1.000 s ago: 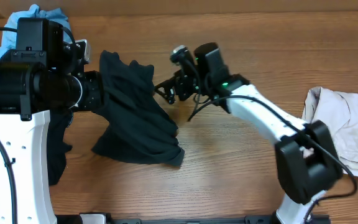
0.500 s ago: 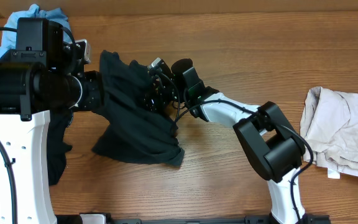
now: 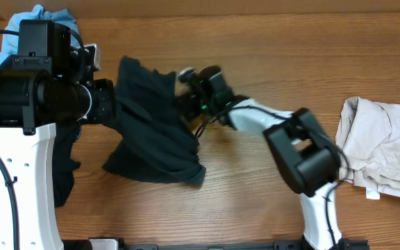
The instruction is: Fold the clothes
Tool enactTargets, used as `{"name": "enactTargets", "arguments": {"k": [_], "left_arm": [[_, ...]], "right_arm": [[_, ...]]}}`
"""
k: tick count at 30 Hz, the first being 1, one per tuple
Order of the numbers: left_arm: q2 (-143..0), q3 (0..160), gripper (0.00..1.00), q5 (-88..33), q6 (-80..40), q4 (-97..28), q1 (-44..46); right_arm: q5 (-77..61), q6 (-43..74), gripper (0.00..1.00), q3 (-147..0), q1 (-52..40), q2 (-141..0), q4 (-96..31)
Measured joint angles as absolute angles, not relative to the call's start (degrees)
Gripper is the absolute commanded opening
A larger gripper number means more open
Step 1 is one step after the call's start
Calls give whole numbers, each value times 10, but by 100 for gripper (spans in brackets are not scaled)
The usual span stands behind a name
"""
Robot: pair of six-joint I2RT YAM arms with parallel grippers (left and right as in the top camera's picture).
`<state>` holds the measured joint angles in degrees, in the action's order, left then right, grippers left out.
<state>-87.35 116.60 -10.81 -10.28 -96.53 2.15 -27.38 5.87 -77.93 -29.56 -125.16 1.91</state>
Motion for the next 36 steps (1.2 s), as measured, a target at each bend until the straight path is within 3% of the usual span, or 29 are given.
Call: {"name": "enactTargets", "arguments": {"k": [6, 11, 15, 24, 30, 31, 32, 33, 36], "left_arm": [[-874, 1164, 4, -52, -101, -858, 21], [-874, 1162, 4, 6, -101, -630, 21], [-874, 1162, 4, 25, -101, -564, 22], [-874, 1162, 4, -17, -101, -726, 22], [-874, 1162, 4, -24, -101, -748, 22], [-874, 1162, 4, -24, -101, -749, 22], [-874, 1162, 4, -24, -101, -753, 22], [-874, 1162, 4, -24, -101, -757, 22], [-874, 1162, 4, -24, -101, -781, 22]], "right_arm": [[-200, 60, 4, -874, -92, -1037, -218], [-177, 60, 4, -1014, 73, -920, -392], [-177, 60, 4, -1023, 95, -925, -514], [-159, 59, 6, -1020, 98, -934, -647], [-148, 59, 12, -1020, 98, -934, -671], [-143, 59, 17, -1020, 98, -934, -671], [-139, 59, 50, -1020, 98, -934, -671], [-132, 60, 55, -1020, 99, -934, -671], [-116, 58, 57, -1020, 101, -934, -680]]}}
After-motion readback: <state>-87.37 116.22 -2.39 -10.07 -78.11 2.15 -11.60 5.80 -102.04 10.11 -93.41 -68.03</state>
